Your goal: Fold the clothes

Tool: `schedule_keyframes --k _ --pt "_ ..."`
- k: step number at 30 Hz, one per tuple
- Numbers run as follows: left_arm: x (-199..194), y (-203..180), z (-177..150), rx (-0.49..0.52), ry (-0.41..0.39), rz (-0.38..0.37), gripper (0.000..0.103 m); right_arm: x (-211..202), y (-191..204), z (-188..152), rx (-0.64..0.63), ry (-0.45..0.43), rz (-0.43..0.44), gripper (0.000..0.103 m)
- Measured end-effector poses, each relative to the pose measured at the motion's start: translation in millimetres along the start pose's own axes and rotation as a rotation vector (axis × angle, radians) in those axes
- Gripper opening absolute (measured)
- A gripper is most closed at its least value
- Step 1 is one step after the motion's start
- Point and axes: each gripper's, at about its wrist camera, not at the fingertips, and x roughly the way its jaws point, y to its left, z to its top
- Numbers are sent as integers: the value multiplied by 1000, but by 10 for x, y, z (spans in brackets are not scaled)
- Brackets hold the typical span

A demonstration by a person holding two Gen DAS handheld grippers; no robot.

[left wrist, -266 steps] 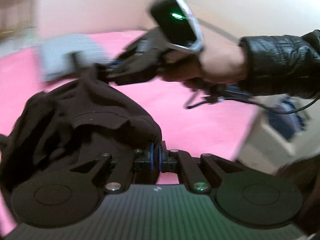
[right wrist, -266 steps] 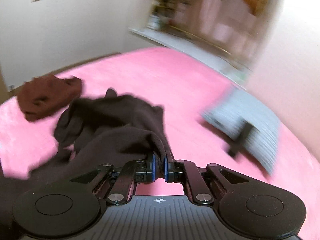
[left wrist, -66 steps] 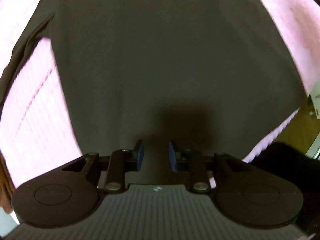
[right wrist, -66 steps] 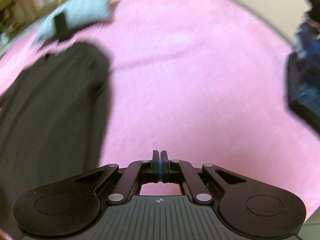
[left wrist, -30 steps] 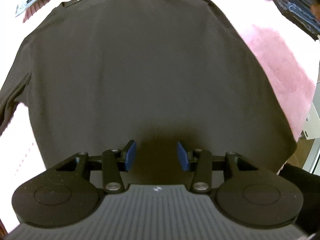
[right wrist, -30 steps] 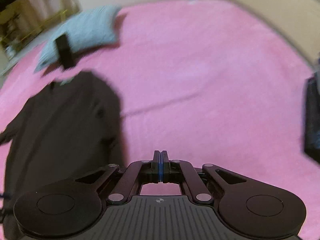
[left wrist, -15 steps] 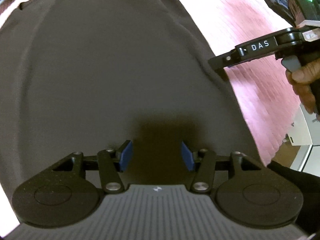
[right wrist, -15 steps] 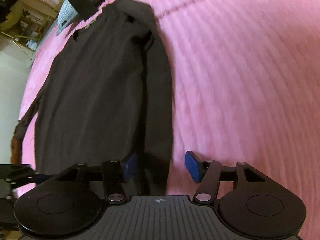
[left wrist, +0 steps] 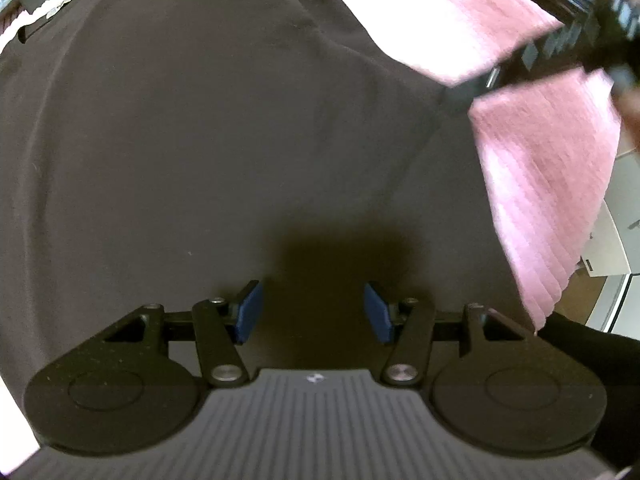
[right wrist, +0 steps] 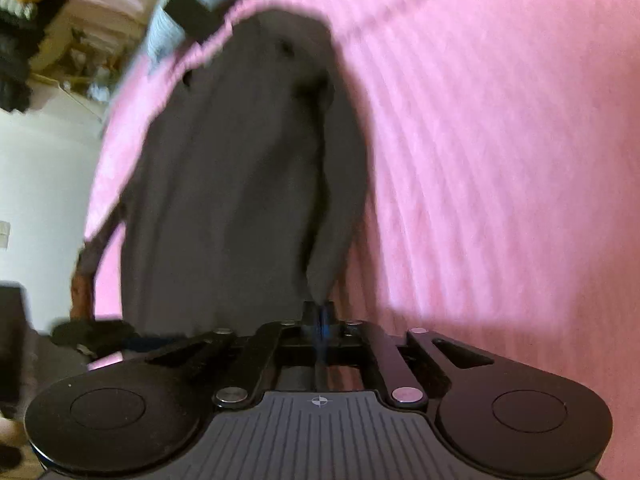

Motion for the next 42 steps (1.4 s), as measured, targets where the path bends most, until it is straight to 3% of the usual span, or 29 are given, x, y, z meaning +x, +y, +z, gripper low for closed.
schedule_keyframes --k 4,11,14,17,23,25,36,40,41,42 --pt "167 33 -34 -7 30 4 55 -147 -35 225 14 -26 6 0" --pt "281 9 -154 -13 45 5 55 54 -157 128 -36 -11 -75 0" --pt "272 2 -172 -17 43 3 55 23 -43 94 -178 -13 -169 0" --pt "224 -5 -141 -16 31 -3 55 -340 43 133 -312 -71 -292 0" --pt "152 -37 53 15 -2 -1 55 -1174 -105 737 -362 -311 -565 0" --pt "153 -56 151 21 -14 6 55 -1258 -201 994 -376 -341 -624 0" --pt "179 -248 740 24 -83 10 55 -974 -697 1824 -592 -306 -814 0" --pt "235 -504 960 63 -90 -10 55 -989 -1009 1910 -511 -275 -766 1" --pt "236 -553 1007 76 -91 -17 55 -1027 -1074 1854 -489 -275 -747 12" --pt "245 -597 1045 88 -90 -24 55 -1074 -1123 1757 -461 -278 -729 47"
